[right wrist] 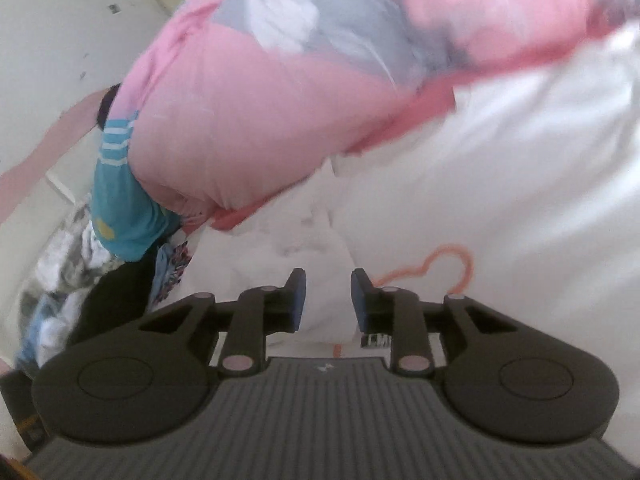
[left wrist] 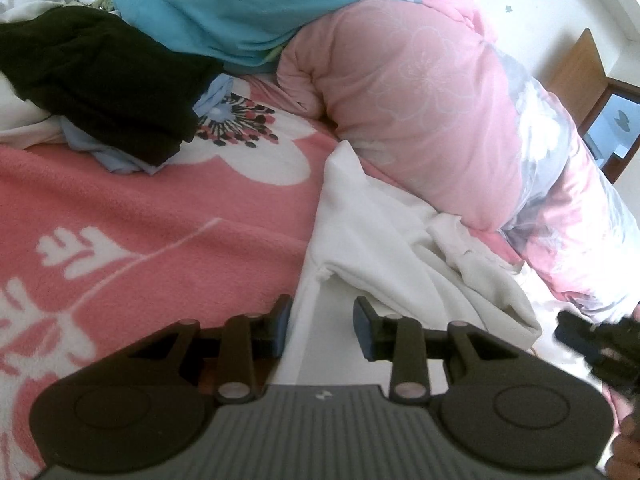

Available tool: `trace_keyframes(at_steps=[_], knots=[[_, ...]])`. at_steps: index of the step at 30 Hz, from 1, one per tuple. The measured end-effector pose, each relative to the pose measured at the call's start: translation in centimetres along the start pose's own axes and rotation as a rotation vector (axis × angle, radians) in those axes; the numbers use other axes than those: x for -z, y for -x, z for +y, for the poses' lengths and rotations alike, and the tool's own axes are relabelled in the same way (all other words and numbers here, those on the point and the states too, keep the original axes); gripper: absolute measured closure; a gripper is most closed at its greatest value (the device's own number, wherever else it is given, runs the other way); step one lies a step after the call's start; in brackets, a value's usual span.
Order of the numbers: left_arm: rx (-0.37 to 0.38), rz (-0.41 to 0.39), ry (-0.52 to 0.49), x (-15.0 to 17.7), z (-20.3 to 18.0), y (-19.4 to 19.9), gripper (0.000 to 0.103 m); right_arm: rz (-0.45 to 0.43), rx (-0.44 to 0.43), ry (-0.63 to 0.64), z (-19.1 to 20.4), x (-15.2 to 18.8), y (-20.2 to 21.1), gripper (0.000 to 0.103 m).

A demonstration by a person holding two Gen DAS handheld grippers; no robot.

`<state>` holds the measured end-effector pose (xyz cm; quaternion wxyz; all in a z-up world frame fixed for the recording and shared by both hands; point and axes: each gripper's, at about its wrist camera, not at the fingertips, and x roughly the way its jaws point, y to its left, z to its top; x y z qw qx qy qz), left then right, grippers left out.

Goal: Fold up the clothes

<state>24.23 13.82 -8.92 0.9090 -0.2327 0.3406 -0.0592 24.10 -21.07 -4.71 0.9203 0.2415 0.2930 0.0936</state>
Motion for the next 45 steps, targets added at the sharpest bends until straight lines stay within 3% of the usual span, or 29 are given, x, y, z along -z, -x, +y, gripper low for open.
trace_keyframes(at_steps=[5,10,13,14,15,16,21,26,31,35,41,45], knots=[[-0.001,-0.001,0.001,0.1,-0.1,0.0,0.068,0.011,-0.011,0.346,5.7,-0.4,-2.3,0.06],[0.002,0.001,0.003,0.1,0.0,0.0,0.068,0.083,0.068,0.693,11.7,1.8,-7.1,0.059],[0.005,0.003,0.005,0.1,0.1,0.0,0.068,0.111,0.135,0.735,12.7,2.2,-9.9,0.063],[0.006,0.004,0.005,0.1,0.1,0.0,0.068,0.113,0.146,0.716,12.3,2.0,-10.6,0.067],[0.007,0.004,0.006,0.1,0.1,0.0,0.068,0.114,0.151,0.684,11.8,1.6,-10.9,0.093],[0.007,0.004,0.006,0.1,0.1,0.0,0.068,0.114,0.145,0.64,11.1,1.1,-11.0,0.099],[0.002,0.002,0.001,0.2,-0.1,-0.1,0.068,-0.039,0.092,0.378,7.7,-1.5,-6.2,0.099],[0.0,0.0,0.0,0.3,-0.1,-0.1,0.068,-0.174,0.084,0.008,1.1,-2.1,-0.4,0.099],[0.001,0.001,0.001,0.2,-0.1,-0.1,0.068,-0.195,0.12,-0.231,-4.8,0.3,2.5,0.099],[0.003,0.003,0.004,0.0,0.0,-0.2,0.068,-0.185,0.09,-0.415,-7.8,1.9,3.2,0.099],[0.006,0.005,0.005,-0.1,0.1,-0.2,0.068,-0.268,0.065,-0.461,-8.7,2.2,4.6,0.095],[0.006,0.005,0.004,-0.2,0.1,-0.2,0.068,-0.172,0.071,-0.368,-7.9,2.1,4.6,0.095]])
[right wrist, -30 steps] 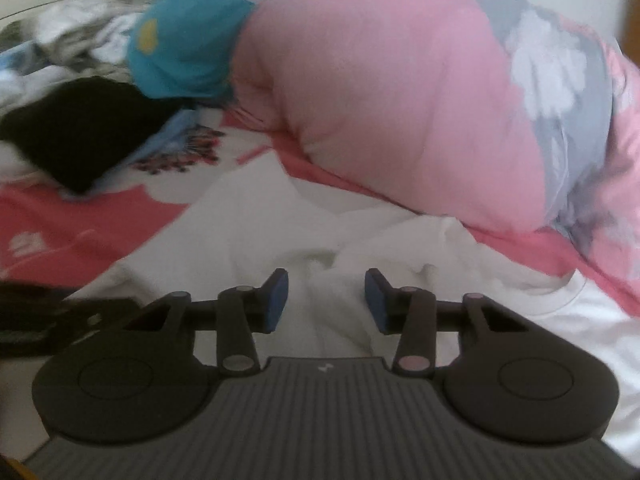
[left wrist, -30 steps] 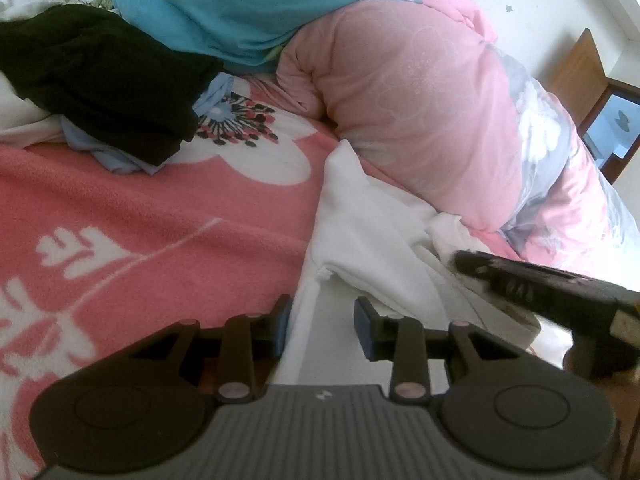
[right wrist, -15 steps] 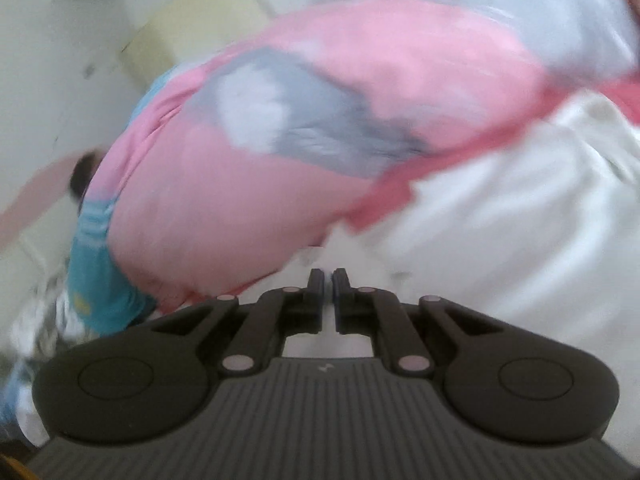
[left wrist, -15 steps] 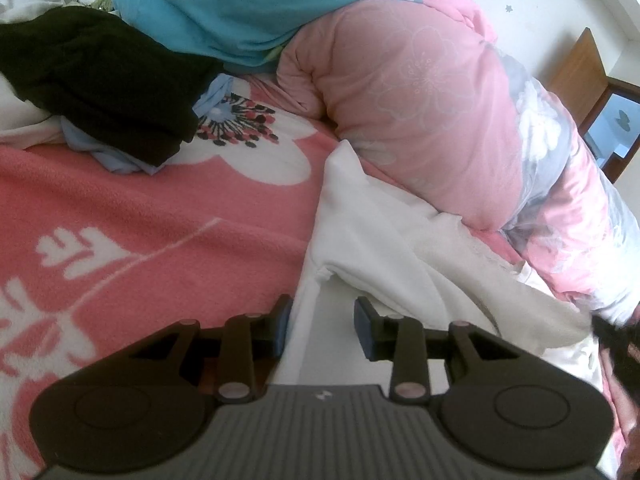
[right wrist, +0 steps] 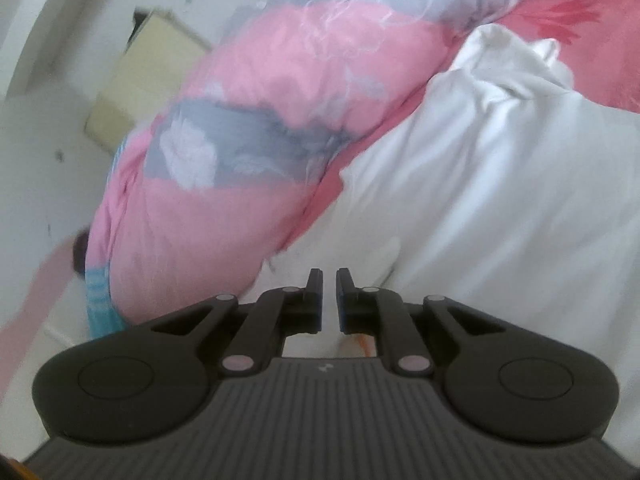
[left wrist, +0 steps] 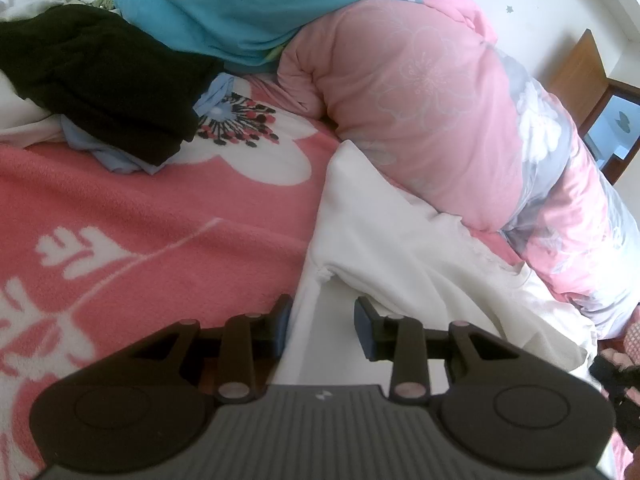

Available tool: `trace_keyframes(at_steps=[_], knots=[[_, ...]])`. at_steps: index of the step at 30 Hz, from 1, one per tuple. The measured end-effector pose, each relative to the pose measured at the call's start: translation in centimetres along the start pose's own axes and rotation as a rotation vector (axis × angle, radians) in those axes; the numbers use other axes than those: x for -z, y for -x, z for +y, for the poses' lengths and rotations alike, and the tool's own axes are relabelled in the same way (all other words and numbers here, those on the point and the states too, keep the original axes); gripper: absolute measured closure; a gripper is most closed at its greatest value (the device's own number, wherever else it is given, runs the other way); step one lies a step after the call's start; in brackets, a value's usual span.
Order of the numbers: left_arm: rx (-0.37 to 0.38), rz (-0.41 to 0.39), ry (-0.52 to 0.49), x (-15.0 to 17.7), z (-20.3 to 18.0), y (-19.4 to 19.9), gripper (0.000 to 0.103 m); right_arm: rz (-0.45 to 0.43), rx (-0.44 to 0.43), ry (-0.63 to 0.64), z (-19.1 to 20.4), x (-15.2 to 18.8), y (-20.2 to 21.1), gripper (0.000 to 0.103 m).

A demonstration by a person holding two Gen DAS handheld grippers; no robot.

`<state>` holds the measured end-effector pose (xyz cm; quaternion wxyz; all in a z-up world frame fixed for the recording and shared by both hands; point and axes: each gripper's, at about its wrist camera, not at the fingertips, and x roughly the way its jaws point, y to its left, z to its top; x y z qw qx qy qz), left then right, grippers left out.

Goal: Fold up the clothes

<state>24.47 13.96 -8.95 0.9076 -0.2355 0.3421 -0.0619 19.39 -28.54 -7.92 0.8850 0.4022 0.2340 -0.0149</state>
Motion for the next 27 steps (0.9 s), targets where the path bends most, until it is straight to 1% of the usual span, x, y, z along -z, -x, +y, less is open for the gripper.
trace_keyframes(at_steps=[3,5,6,7,9,11,12,13,15,16,18,20,21,22,24,27], knots=[[0.0,0.0,-0.002,0.0,0.0,0.0,0.068,0.148,0.025,0.103,1.1,1.1,-1.1,0.092],[0.003,0.002,-0.001,-0.1,0.0,0.0,0.068,0.255,0.018,0.183,2.2,1.9,-2.9,0.092],[0.003,0.002,-0.001,-0.1,0.1,0.0,0.068,0.297,0.018,0.231,2.9,2.1,-4.0,0.092],[0.003,0.002,0.0,-0.1,0.1,0.0,0.068,0.314,0.025,0.289,3.7,2.1,-5.1,0.092],[0.001,0.002,-0.004,-0.1,0.0,0.0,0.067,0.267,0.021,0.378,5.4,0.9,-7.2,0.092],[-0.001,0.001,-0.006,-0.1,0.0,-0.1,0.067,0.213,-0.013,0.411,6.5,-1.0,-9.7,0.092],[-0.001,0.001,-0.007,-0.2,0.0,-0.1,0.067,0.203,-0.026,0.419,6.7,-2.0,-10.9,0.088],[-0.001,0.001,-0.007,-0.2,0.0,-0.2,0.067,0.202,-0.024,0.431,6.9,-2.9,-12.3,0.078],[-0.002,0.002,-0.008,-0.2,0.0,-0.2,0.066,0.22,0.01,0.465,7.0,-3.8,-14.1,0.072],[-0.002,0.002,-0.008,-0.3,0.0,-0.3,0.066,0.229,0.028,0.482,7.0,-4.3,-14.9,0.072],[-0.002,0.001,-0.009,-0.3,0.0,-0.3,0.066,0.211,0.028,0.486,6.9,-4.8,-14.5,0.072],[-0.004,0.001,-0.011,-0.2,0.0,-0.2,0.066,0.154,-0.027,0.448,6.1,-5.2,-12.2,0.067],[-0.005,0.0,-0.012,-0.2,-0.1,-0.3,0.066,0.127,-0.054,0.419,5.3,-5.3,-10.8,0.057],[-0.005,0.0,-0.012,-0.2,-0.1,-0.3,0.066,0.115,-0.063,0.397,4.6,-5.4,-9.7,0.054],[-0.004,0.0,-0.011,-0.2,-0.1,-0.3,0.066,0.135,-0.028,0.367,3.4,-5.3,-8.3,0.054],[-0.005,-0.001,-0.012,-0.2,-0.1,-0.3,0.066,0.209,0.052,0.292,1.2,-4.9,-7.7,0.054]])
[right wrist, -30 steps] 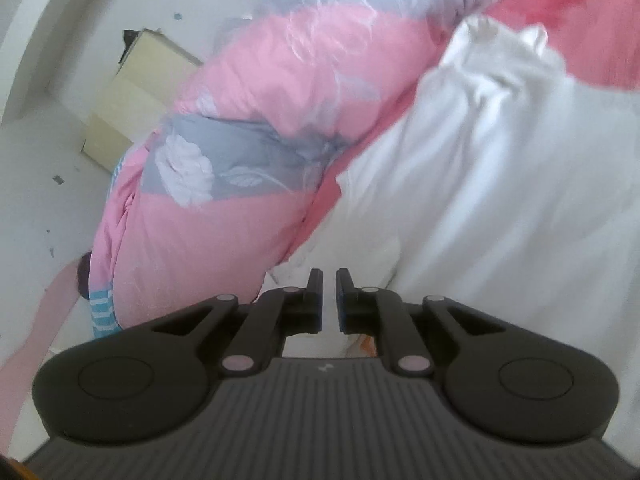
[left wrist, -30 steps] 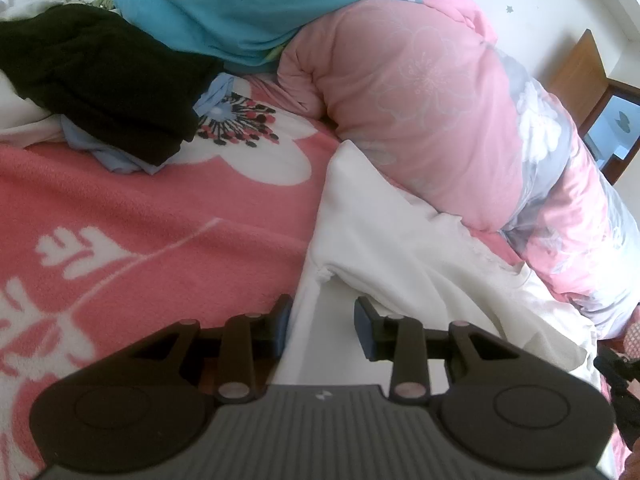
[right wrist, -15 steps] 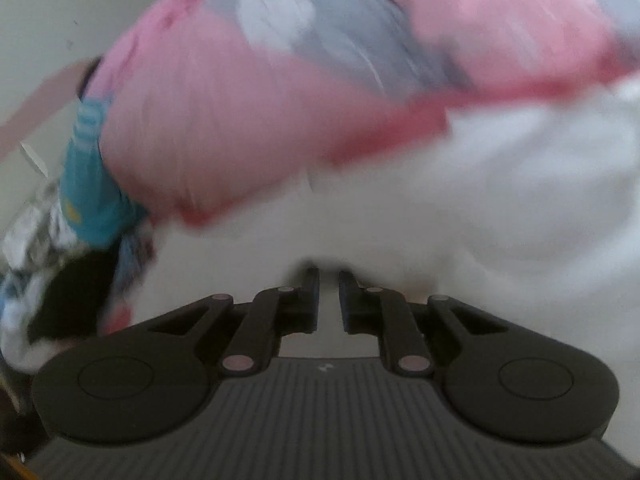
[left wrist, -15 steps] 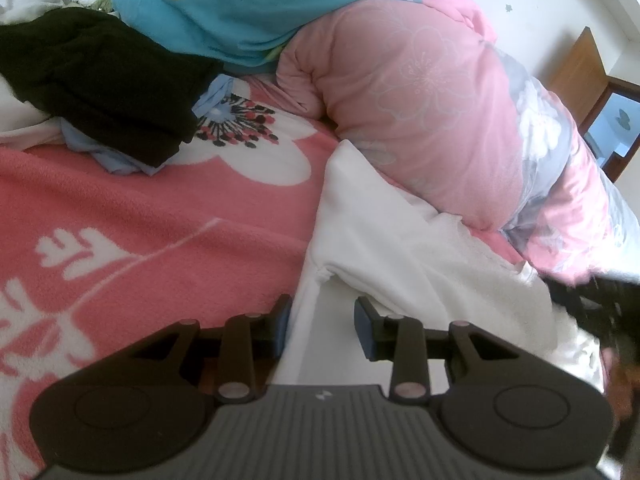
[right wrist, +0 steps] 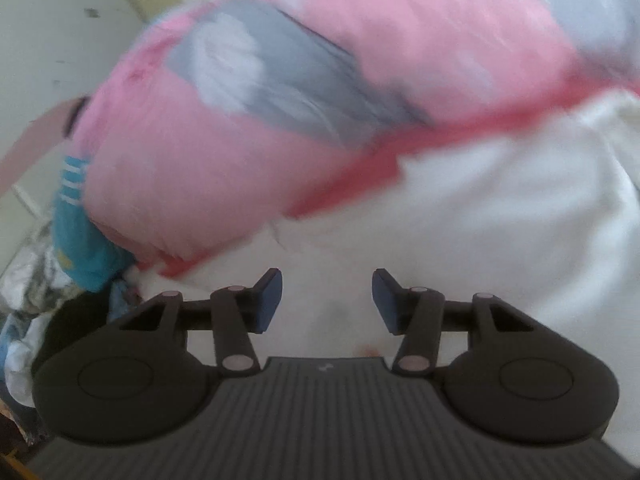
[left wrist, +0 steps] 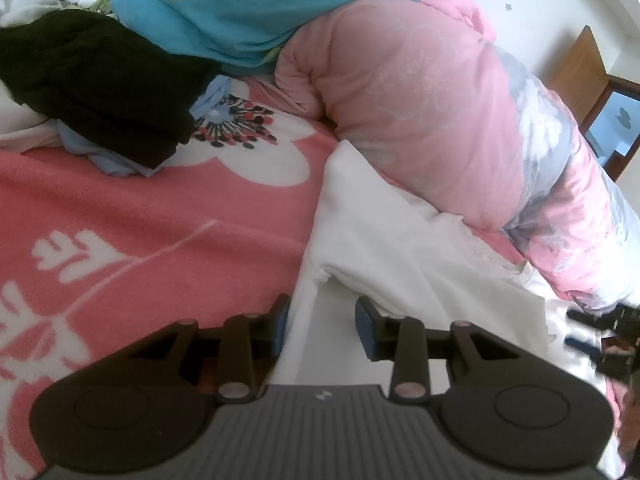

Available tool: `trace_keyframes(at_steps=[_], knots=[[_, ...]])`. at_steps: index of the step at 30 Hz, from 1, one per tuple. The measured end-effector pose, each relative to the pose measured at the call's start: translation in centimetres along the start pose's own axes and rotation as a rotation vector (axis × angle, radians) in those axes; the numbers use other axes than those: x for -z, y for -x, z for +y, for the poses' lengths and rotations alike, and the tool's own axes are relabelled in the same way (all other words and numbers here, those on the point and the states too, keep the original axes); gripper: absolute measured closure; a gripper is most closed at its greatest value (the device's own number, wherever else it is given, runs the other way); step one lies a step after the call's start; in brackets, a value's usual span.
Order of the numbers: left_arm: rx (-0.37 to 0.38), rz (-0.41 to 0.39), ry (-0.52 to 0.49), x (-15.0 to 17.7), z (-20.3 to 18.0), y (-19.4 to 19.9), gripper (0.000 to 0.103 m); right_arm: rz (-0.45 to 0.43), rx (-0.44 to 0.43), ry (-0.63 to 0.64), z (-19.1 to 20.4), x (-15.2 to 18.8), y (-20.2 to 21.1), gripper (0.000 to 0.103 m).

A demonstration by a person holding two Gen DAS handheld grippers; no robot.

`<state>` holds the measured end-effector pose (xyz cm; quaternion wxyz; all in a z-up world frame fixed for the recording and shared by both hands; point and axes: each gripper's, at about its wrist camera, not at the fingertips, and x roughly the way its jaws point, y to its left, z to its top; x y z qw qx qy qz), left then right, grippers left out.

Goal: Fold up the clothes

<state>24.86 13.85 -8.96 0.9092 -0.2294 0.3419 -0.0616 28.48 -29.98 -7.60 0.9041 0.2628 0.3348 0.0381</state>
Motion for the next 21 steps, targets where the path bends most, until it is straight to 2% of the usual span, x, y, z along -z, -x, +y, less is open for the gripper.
trace_keyframes(at_steps=[2,6,8,10,17,21], knots=[[0.0,-0.001,-0.001,0.0,0.0,0.0,0.066,0.043,0.019,-0.068,-1.2,0.7,-0.5,0.054],[0.001,-0.001,0.0,0.0,0.0,0.0,0.066,0.066,0.034,-0.146,-2.2,1.2,-2.1,0.054],[0.0,-0.001,-0.003,0.0,0.0,0.0,0.066,0.065,0.03,-0.169,-2.3,1.2,-3.1,0.063],[0.0,-0.001,-0.006,0.0,-0.1,0.1,0.066,0.061,0.022,-0.179,-2.2,1.2,-3.7,0.095],[0.017,0.007,0.012,-0.1,0.4,0.4,0.066,-0.035,-0.065,-0.093,3.0,-0.8,-0.6,0.099],[0.021,0.009,0.005,-0.1,0.5,0.7,0.066,-0.118,-0.161,0.052,10.3,-3.3,2.6,0.099]])
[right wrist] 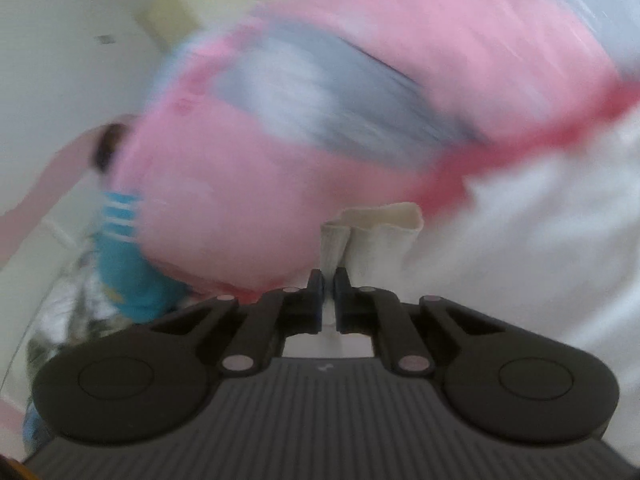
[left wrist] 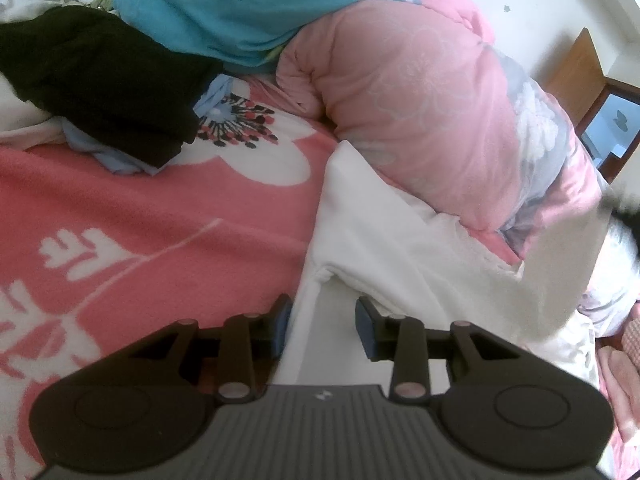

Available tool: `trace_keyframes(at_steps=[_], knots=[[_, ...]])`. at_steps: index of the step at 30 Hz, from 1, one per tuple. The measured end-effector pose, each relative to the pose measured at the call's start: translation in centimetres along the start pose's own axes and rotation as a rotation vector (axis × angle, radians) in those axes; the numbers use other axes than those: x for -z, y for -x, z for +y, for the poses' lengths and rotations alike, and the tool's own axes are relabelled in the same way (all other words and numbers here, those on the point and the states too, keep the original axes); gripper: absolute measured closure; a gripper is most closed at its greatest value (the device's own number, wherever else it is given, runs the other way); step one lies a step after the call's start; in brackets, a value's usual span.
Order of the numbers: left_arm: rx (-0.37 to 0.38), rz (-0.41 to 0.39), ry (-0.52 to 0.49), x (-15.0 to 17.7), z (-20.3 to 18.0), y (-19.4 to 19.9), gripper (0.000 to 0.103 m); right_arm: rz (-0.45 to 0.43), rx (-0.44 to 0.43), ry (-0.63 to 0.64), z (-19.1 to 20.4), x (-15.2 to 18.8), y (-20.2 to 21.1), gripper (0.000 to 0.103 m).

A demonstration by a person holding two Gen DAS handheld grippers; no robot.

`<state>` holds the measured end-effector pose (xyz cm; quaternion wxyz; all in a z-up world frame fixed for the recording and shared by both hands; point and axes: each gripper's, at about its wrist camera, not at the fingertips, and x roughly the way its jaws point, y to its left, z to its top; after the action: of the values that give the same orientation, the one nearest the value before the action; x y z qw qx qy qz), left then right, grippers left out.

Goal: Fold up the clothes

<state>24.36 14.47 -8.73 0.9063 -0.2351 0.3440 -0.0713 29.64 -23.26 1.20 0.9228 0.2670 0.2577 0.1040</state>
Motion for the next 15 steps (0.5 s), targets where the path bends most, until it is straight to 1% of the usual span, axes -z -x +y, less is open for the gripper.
trace_keyframes(at_steps=[3,7,11,15], knots=[[0.008,0.006,0.001,0.0,0.3,0.2,0.066,-0.045,-0.066,0.108,6.3,-2.5,0.4,0.099],[0.02,0.009,0.01,0.0,0.8,0.6,0.066,-0.076,-0.135,0.227,13.8,-4.6,-0.5,0.099],[0.032,0.01,0.015,0.2,1.3,1.2,0.066,-0.074,-0.205,0.341,21.4,-5.5,-2.6,0.099],[0.055,0.019,0.048,0.3,2.3,1.8,0.067,-0.049,-0.26,0.4,27.8,-5.2,-5.4,0.099]])
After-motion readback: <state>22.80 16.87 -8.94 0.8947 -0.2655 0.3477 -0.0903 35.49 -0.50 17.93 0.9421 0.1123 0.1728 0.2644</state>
